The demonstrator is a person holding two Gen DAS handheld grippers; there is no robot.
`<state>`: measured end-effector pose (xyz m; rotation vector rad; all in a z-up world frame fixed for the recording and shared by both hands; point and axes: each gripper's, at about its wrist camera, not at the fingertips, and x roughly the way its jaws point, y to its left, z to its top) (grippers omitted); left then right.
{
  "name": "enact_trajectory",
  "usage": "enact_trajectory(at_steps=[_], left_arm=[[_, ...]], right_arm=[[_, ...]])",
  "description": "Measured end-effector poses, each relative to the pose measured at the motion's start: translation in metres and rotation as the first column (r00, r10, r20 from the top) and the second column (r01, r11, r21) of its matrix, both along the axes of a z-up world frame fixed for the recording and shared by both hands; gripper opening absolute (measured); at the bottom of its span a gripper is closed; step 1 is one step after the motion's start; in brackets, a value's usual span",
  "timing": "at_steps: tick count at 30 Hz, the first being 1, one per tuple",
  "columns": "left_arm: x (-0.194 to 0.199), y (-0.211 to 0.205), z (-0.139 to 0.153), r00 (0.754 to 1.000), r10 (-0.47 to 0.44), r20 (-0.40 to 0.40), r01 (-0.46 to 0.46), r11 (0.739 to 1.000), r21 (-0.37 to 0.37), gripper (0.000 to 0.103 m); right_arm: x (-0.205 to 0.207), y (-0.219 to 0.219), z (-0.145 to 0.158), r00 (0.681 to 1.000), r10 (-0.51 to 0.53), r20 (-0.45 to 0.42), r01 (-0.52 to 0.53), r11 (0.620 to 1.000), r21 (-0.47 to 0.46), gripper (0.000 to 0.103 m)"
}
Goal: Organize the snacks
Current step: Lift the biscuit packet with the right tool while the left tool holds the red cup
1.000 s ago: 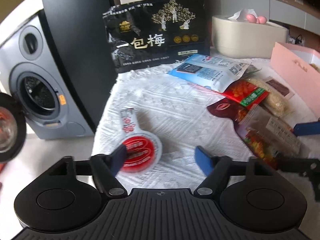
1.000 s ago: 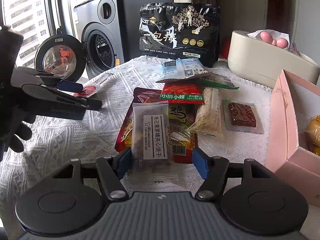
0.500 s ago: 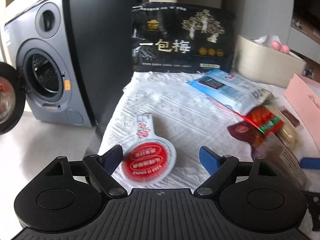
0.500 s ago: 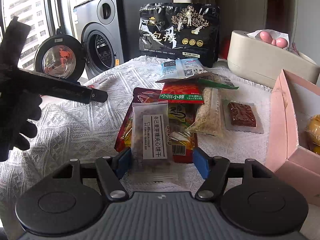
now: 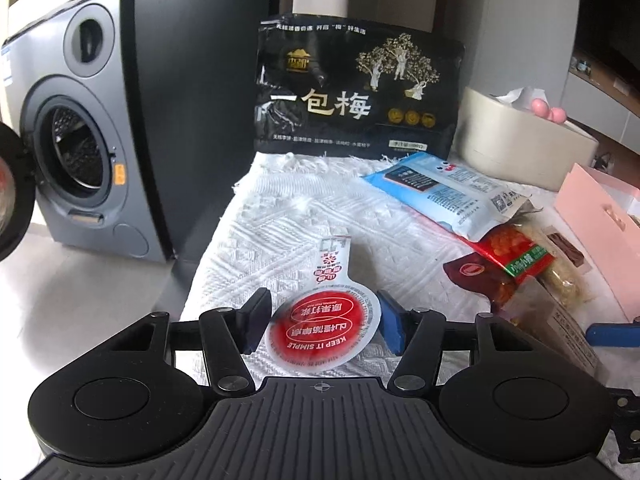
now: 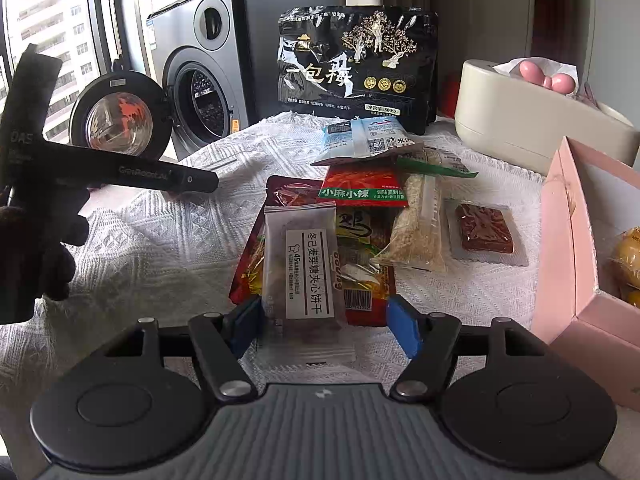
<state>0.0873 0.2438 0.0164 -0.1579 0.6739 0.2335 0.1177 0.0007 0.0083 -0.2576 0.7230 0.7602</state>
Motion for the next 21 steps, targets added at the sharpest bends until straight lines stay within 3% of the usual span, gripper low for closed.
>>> enact_trajectory(at_steps=[4,11,17,21], left_arm=[[0.006,-0.004,-0.005,0.999,-0.003,-0.047,0.004,1.000,0.020,0.068],[0.010,-0.006,-0.007,0.999,-0.012,-0.050,0.014,1.000,0.028,0.069],[0.008,-0.009,-0.008,0.999,-0.015,-0.048,0.017,0.999,0.044,0.069],[0.003,-0.008,-0.008,0.999,-0.017,-0.036,0.018,0.999,0.037,0.068]], right_arm=[[0.000,0.000,0.000,1.000,0.000,-0.001,0.000,1.000,0.001,0.069],[0.001,-0.001,-0.001,1.000,0.005,-0.013,-0.004,1.000,0.009,0.071],[0.010,-0.002,0.001,0.996,0.048,-0.078,-0.045,0.998,0.034,0.085],[0.007,0.005,0.001,0.994,0.078,-0.071,-0.079,0.997,-0.009,0.088]])
